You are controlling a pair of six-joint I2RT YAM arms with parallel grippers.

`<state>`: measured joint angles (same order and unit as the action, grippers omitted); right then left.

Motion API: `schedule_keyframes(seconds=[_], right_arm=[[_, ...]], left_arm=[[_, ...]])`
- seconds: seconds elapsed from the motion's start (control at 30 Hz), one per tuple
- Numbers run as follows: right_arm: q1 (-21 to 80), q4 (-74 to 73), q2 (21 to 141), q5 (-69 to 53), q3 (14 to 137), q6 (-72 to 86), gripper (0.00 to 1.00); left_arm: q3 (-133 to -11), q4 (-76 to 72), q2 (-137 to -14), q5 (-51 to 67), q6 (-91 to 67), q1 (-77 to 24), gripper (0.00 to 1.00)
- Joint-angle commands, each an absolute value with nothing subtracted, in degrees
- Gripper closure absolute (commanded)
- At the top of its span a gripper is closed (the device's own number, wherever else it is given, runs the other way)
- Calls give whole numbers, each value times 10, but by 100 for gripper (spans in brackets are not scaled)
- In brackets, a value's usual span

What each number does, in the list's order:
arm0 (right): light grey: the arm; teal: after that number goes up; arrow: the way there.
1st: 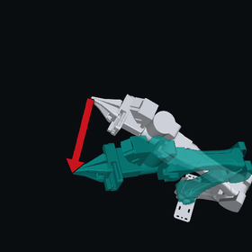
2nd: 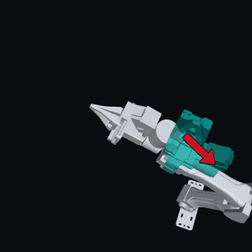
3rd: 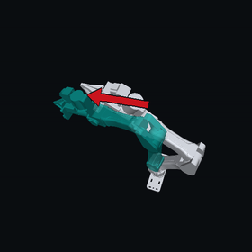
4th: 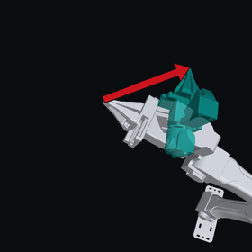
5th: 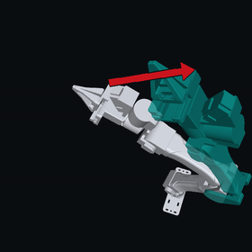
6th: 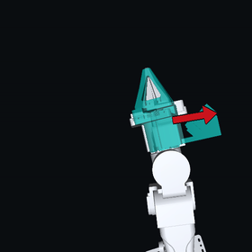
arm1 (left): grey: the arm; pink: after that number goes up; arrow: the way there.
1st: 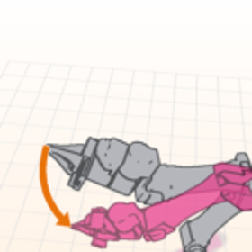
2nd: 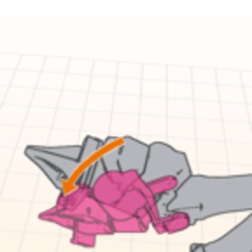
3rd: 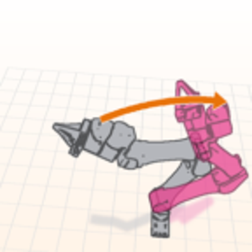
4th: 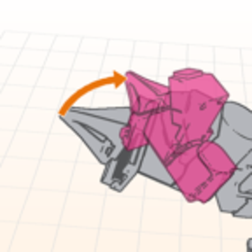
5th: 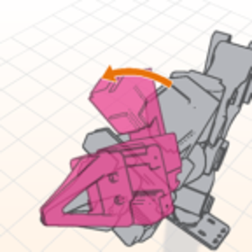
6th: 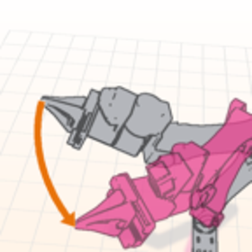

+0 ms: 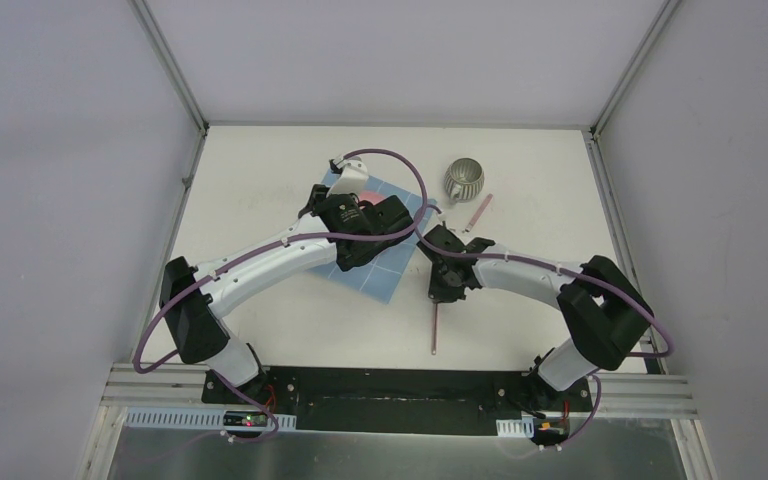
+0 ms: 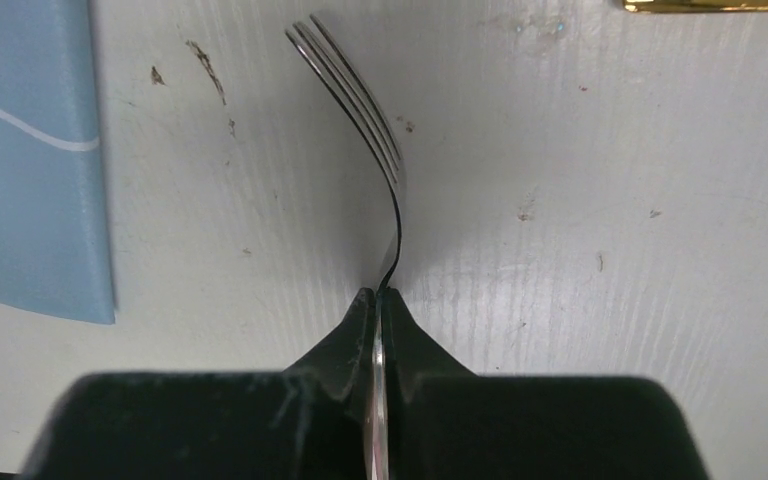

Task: Set the dinner table for one person
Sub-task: Pick up the fork at the center of the board.

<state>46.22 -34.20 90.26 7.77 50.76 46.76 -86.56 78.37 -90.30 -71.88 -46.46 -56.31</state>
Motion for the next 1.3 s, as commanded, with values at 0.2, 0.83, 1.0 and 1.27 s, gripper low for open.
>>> schedule_keyframes(seconds=[0.2, 0.83, 1.0, 1.27], right_arm=[[472, -402, 870, 128, 580, 439, 100], [457, -322, 1100, 6, 806, 381, 100], [456, -322, 1129, -11, 849, 373, 100], [457, -333, 1126, -6, 863, 369, 100]], left_arm=[[-887, 781, -869, -751, -457, -568, 69], [-923, 785, -850, -778, -432, -566, 83], [-920, 785, -847, -777, -433, -566, 83], [-920, 785, -856, -776, -435, -565, 83]])
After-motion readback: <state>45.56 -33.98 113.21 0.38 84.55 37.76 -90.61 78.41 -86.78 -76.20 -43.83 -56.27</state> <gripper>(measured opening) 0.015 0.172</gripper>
